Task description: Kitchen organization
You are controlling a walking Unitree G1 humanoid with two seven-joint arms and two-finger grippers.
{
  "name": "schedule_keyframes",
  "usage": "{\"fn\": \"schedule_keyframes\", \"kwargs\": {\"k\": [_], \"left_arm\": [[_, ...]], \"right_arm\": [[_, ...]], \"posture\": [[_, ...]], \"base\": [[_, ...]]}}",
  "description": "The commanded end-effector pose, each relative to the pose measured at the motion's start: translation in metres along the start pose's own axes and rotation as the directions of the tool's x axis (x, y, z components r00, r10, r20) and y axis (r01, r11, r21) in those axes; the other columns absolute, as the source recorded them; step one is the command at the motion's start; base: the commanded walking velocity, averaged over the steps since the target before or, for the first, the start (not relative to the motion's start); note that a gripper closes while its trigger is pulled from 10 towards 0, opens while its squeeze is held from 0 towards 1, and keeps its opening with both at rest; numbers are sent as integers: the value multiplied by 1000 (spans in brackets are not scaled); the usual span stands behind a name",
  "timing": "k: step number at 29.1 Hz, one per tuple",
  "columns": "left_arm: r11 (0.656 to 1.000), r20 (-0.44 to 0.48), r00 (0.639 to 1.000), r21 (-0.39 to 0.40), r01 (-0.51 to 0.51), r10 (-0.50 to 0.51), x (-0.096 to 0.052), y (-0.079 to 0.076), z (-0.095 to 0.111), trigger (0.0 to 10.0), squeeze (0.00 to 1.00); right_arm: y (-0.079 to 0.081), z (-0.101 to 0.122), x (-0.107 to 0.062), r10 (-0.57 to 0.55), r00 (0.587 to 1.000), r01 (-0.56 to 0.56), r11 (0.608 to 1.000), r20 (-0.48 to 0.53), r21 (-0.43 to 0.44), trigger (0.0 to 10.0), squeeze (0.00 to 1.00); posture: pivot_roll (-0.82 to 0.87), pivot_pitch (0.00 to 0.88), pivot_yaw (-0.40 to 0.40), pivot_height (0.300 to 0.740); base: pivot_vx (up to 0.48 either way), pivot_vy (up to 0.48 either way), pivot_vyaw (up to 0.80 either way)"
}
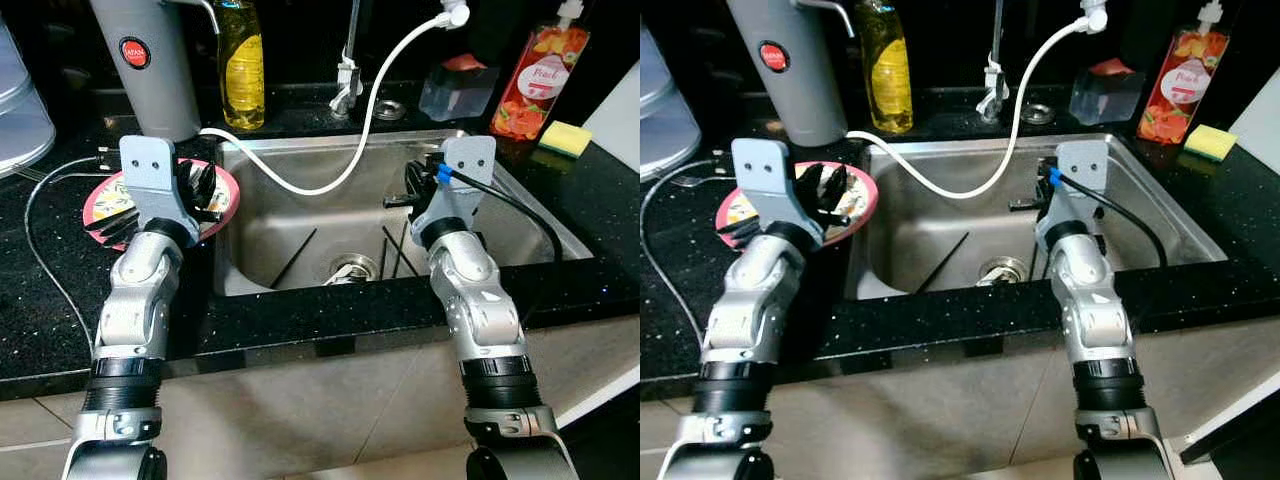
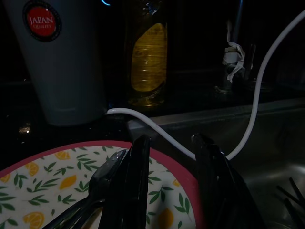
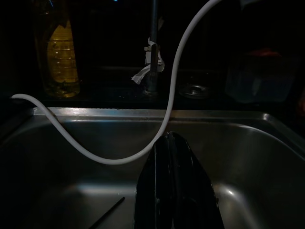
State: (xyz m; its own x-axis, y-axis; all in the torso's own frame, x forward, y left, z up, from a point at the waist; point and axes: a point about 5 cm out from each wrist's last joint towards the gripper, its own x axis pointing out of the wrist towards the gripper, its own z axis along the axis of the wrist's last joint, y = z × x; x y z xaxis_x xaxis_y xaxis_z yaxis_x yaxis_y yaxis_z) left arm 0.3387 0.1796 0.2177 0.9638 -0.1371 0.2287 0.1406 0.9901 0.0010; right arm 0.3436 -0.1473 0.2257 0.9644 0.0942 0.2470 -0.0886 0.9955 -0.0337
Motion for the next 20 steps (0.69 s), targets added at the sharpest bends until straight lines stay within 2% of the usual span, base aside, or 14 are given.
{"fn": "schedule_keyframes", "kwargs": {"k": [1, 6, 20], "left_arm": [[999, -33, 999, 30, 17, -16, -1, 2, -5, 10000, 0], [997, -53, 998, 71, 27, -24, -2, 1, -7, 10000, 0], [997, -70, 997, 72, 41, -36, -1, -2, -8, 10000, 0]], "right_arm": [[-3, 2, -3, -13, 1000, 13, 1000, 14, -10, 10000, 0], [-6, 0, -5, -15, 1000, 15, 1000, 11, -12, 10000, 0], [-7, 4, -1, -15, 999, 15, 1000, 30, -15, 10000, 0]], "posture": [[26, 0, 25, 740], [36, 0, 26, 740], [31, 0, 30, 740]], "base": [[0, 0, 0], [0, 0, 0], [0, 0, 0]]}}
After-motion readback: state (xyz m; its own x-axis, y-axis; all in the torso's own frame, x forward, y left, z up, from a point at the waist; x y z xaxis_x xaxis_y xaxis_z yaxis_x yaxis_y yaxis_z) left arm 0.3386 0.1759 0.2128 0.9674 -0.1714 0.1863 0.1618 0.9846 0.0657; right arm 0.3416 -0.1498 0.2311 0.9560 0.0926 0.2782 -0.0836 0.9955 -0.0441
